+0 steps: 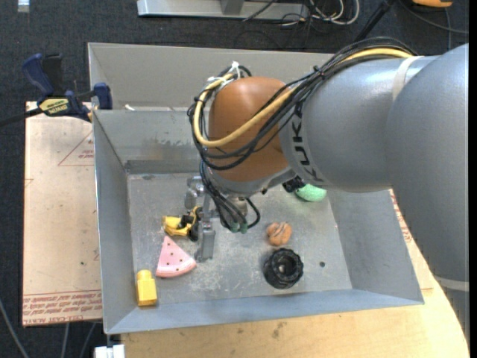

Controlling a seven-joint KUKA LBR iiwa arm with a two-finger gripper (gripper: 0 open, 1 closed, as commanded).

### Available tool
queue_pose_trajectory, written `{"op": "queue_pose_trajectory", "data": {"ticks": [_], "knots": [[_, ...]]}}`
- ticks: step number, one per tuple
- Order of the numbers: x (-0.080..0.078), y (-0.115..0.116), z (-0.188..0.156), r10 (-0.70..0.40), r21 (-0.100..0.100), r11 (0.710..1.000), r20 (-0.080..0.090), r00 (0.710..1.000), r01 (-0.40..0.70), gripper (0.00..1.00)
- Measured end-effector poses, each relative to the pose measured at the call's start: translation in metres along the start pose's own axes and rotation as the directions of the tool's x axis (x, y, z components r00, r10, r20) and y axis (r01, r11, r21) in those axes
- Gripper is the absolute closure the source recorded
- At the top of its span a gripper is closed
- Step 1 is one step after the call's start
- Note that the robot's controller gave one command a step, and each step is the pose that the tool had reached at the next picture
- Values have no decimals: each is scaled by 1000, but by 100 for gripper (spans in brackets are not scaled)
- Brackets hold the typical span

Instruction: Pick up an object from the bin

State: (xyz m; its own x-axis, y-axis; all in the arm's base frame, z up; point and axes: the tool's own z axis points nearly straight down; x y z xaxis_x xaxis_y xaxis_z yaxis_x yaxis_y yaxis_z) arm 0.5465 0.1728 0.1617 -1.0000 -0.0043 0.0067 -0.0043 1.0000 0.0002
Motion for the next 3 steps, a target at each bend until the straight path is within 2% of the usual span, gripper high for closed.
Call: {"op": "queue_pose_trajectory", "data": {"ticks": [1,2,3], "knots": [[-1,-1,-5,4,-1,1000,7,1000,-4,0],[-32,-5,27,15,-5,1000,17,1000,-15,0],[-52,-9,67,75,-3,997,10,997,-75,100]]}}
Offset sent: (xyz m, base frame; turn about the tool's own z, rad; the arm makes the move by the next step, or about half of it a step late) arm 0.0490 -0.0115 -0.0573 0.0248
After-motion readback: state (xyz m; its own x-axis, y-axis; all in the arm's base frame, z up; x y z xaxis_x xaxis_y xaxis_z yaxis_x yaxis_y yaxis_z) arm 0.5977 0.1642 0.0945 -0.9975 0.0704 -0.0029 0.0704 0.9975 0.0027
